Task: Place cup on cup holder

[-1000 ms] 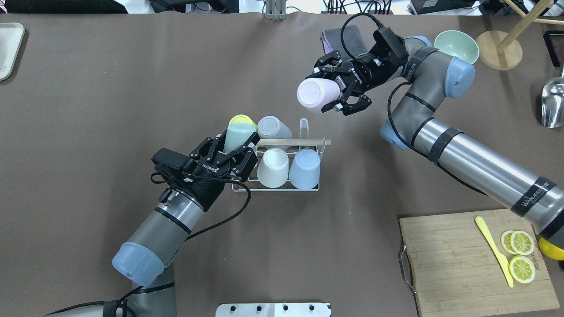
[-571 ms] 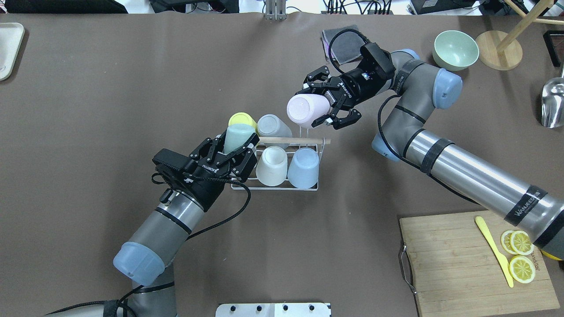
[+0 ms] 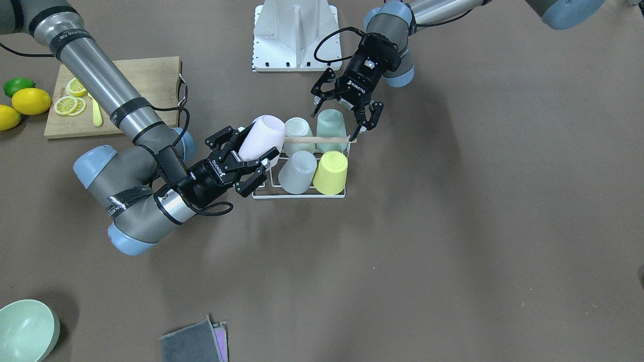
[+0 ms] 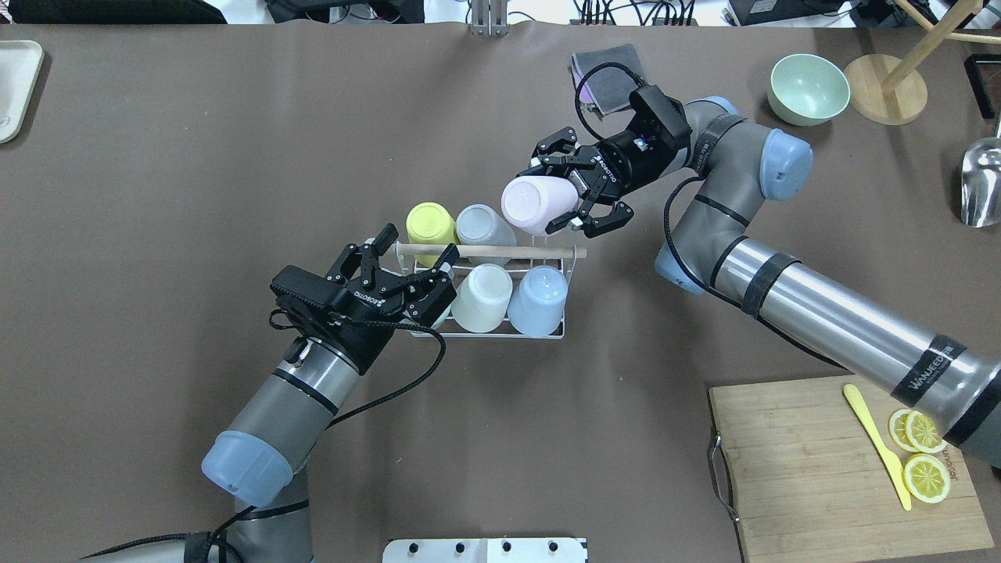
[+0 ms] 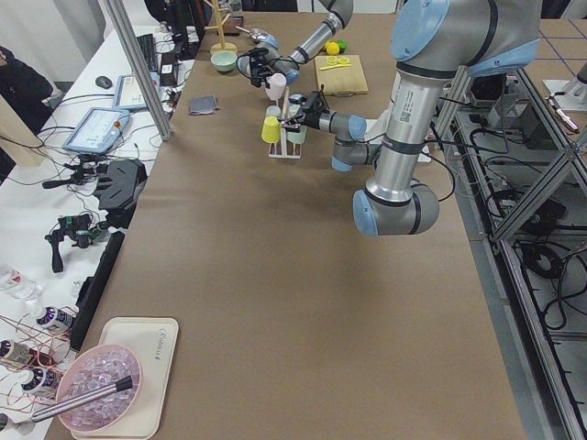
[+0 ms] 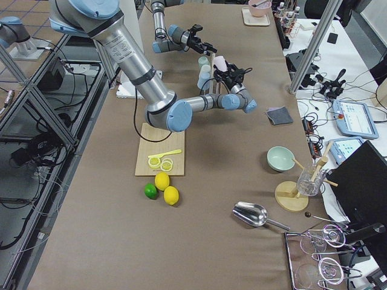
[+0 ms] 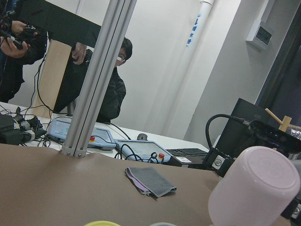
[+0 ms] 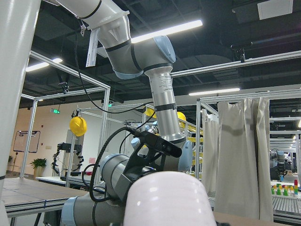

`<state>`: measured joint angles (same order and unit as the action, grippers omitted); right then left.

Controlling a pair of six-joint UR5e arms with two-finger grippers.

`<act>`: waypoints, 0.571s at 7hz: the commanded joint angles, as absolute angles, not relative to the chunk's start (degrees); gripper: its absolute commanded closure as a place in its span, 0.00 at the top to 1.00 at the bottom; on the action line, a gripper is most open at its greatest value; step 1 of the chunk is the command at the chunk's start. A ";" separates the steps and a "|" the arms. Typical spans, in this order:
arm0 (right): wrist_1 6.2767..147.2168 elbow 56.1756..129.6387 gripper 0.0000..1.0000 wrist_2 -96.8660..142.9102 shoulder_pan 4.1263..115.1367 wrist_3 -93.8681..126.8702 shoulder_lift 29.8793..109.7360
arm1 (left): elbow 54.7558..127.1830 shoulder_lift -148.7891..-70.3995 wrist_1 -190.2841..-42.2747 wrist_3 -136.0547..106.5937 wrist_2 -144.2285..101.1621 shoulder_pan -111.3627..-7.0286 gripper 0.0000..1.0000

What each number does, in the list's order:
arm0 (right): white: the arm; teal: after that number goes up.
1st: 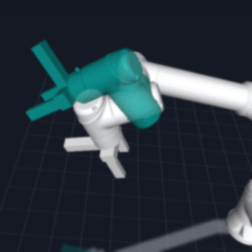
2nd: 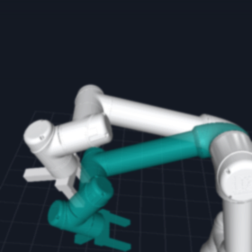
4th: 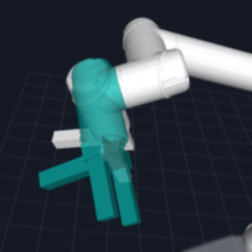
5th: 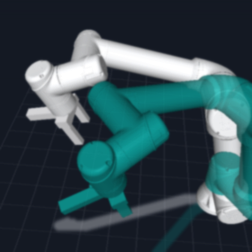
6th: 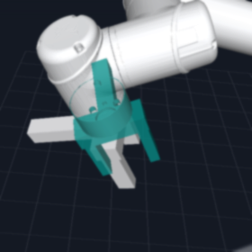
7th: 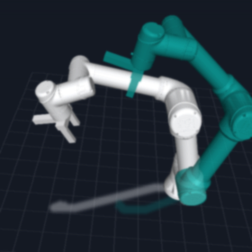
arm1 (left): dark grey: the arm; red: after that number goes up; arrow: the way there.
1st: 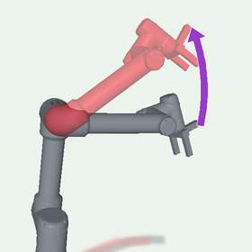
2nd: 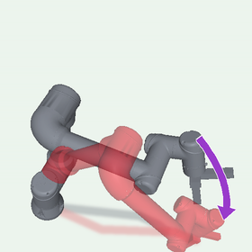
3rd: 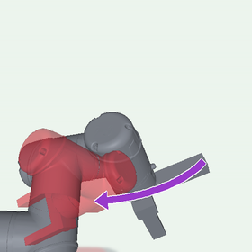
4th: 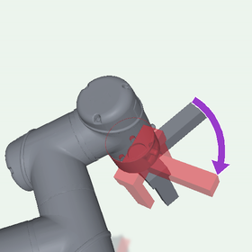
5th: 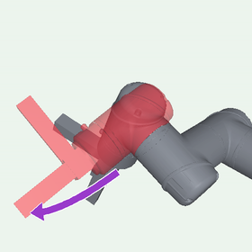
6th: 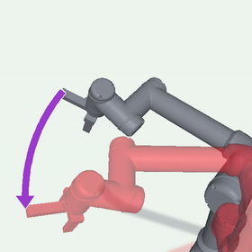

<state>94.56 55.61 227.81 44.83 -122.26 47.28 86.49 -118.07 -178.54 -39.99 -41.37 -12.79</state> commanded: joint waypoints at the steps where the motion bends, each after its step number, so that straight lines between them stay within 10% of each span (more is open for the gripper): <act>1: 94.66 55.63 0.45 227.90 44.82 -122.26 47.37 | 87.27 -118.04 -178.51 -39.47 -41.40 -13.88 0.98; 4: 94.66 55.72 0.47 227.81 44.82 -124.44 47.02 | 89.74 -117.33 -174.92 -39.11 -42.01 -22.29 0.98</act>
